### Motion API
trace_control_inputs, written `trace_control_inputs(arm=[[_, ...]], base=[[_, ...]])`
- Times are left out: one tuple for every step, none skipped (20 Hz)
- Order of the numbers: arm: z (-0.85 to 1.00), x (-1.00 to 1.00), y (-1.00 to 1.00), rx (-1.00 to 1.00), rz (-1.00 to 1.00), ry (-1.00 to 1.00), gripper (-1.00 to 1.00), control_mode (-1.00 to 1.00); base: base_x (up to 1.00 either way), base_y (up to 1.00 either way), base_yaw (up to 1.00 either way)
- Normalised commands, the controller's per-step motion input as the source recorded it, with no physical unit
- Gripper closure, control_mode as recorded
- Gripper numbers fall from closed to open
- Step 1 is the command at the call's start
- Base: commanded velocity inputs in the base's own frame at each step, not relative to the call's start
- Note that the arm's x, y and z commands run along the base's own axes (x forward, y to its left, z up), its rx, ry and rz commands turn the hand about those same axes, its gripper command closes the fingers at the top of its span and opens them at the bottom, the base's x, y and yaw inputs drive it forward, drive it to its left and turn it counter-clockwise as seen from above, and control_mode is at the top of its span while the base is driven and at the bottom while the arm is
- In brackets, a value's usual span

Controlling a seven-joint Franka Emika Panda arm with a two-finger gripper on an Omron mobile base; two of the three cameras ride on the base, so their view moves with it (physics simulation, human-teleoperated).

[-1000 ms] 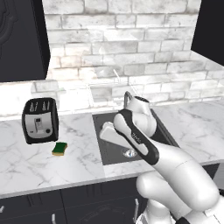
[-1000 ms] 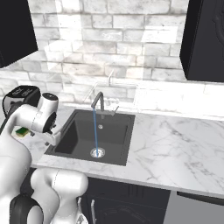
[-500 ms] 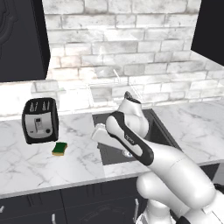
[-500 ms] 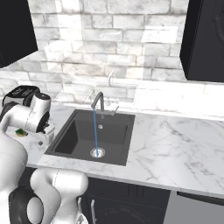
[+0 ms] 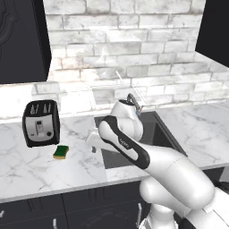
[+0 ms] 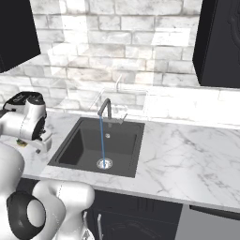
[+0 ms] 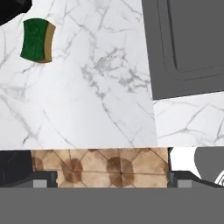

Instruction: Soak the sponge with water for a few seconds and then drop it inside the sink.

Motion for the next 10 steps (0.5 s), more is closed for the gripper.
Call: trace_control_inputs(arm=[[0.00, 0.18, 0.09, 0.00, 0.00, 0.00, -1.00, -1.00], [0.00, 0.18, 0.09, 0.00, 0.00, 0.00, -1.00, -1.00], [0.00, 0.18, 0.11, 0.00, 0.00, 0.00, -1.00, -1.00], [0.00, 0.18, 0.14, 0.00, 0.00, 0.00, -1.00, -1.00], [0.00, 0.18, 0.13, 0.00, 0.00, 0.00, -1.00, -1.00], [0.00, 0.16, 0.14, 0.00, 0.00, 0.00, -1.00, -1.00], [0.00, 0.13, 0.11, 0.00, 0.00, 0.00, -1.00, -1.00], [0.00, 0.08, 0.09, 0.00, 0.00, 0.00, -1.00, -1.00], [0.00, 0.06, 0.10, 0.00, 0.00, 0.00, -1.00, -1.00], [0.00, 0.04, 0.06, 0.00, 0.00, 0.00, -1.00, -1.00]], base=[[0.00, 0.00, 0.00], [0.00, 0.00, 0.00], [0.00, 0.00, 0.00], [0.00, 0.00, 0.00], [0.00, 0.00, 0.00], [0.00, 0.00, 0.00], [0.00, 0.00, 0.00], [0.00, 0.00, 0.00], [0.00, 0.00, 0.00], [0.00, 0.00, 0.00]])
